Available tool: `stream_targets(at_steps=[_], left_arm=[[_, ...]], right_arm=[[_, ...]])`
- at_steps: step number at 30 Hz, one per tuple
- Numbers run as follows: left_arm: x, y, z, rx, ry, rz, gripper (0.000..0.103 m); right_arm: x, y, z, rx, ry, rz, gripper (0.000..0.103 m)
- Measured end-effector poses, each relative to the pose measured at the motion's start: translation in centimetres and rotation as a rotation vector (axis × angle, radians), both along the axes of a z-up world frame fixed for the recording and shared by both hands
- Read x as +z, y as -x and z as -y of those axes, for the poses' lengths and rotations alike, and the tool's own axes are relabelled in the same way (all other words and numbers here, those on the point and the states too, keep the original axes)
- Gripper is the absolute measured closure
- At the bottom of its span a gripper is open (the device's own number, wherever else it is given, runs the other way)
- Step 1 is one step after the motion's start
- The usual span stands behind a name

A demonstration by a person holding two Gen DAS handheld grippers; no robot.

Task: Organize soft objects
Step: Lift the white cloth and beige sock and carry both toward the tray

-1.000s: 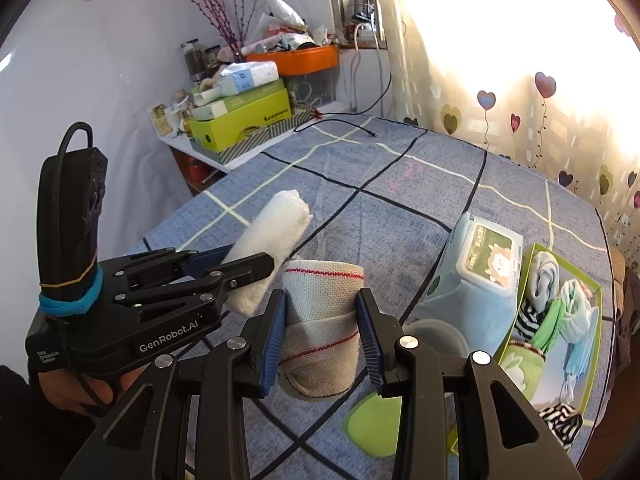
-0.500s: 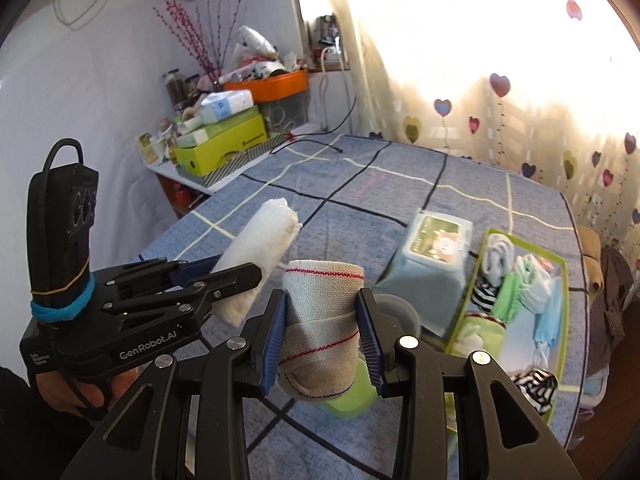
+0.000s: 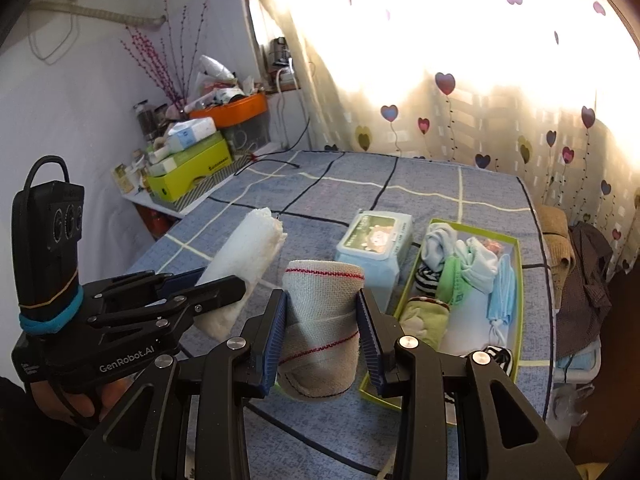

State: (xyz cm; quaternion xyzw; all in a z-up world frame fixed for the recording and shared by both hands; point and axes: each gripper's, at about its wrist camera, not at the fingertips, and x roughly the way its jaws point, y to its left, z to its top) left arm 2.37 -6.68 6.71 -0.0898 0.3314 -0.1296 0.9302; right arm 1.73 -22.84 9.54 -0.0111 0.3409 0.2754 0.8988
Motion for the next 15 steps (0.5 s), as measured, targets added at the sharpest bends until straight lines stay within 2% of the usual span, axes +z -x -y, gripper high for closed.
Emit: stream_targets(at_steps=[15], left_arm=[[-0.4,-1.8,3.9,-0.095,-0.004,-0.017,0.077]], right_arm=[[-0.6,-0.7,3.1,-0.081,-0.005,-0.016,0.069]])
